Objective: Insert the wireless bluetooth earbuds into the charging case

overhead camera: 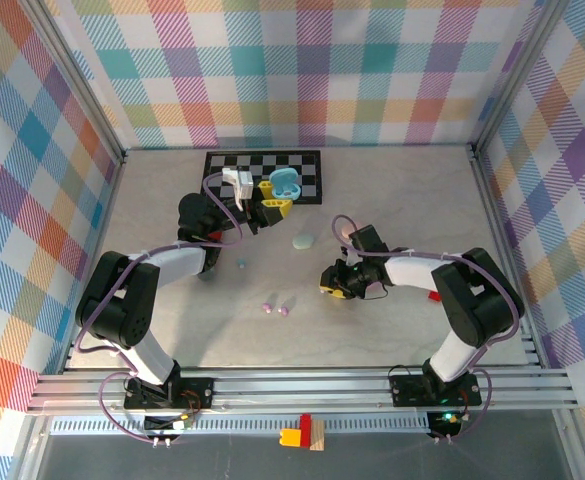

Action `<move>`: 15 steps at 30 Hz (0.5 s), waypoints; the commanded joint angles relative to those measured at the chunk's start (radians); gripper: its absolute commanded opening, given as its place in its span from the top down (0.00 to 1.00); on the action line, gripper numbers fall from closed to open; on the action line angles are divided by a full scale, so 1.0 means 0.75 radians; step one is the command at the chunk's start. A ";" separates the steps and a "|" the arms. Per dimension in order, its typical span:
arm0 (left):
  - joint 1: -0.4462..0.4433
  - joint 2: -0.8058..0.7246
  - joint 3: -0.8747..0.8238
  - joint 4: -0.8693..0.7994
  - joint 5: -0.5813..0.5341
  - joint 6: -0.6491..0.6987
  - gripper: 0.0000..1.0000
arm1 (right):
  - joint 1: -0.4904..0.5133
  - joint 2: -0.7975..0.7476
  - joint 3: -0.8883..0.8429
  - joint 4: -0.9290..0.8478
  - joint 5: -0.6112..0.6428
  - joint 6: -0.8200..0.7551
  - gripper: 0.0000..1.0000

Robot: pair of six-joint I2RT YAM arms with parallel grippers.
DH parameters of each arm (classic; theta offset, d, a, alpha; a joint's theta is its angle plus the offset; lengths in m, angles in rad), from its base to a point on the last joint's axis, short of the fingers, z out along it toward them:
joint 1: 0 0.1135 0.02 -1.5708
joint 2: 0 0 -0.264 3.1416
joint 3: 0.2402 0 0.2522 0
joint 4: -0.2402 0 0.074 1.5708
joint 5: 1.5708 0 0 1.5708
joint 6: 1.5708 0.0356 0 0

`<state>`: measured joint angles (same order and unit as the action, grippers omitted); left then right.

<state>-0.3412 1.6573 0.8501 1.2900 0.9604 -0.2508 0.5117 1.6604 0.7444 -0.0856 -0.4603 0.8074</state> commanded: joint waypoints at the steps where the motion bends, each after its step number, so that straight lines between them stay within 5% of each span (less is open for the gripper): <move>1: 0.015 -0.030 0.049 0.071 0.039 -0.011 0.61 | 0.008 -0.025 -0.023 0.095 -0.026 0.044 0.67; 15: 0.015 -0.020 0.055 0.073 0.039 -0.015 0.61 | 0.009 0.044 -0.011 0.135 -0.033 0.043 0.70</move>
<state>-0.3412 1.6573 0.8631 1.2900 0.9684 -0.2581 0.5117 1.6657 0.7322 0.0013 -0.4641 0.8341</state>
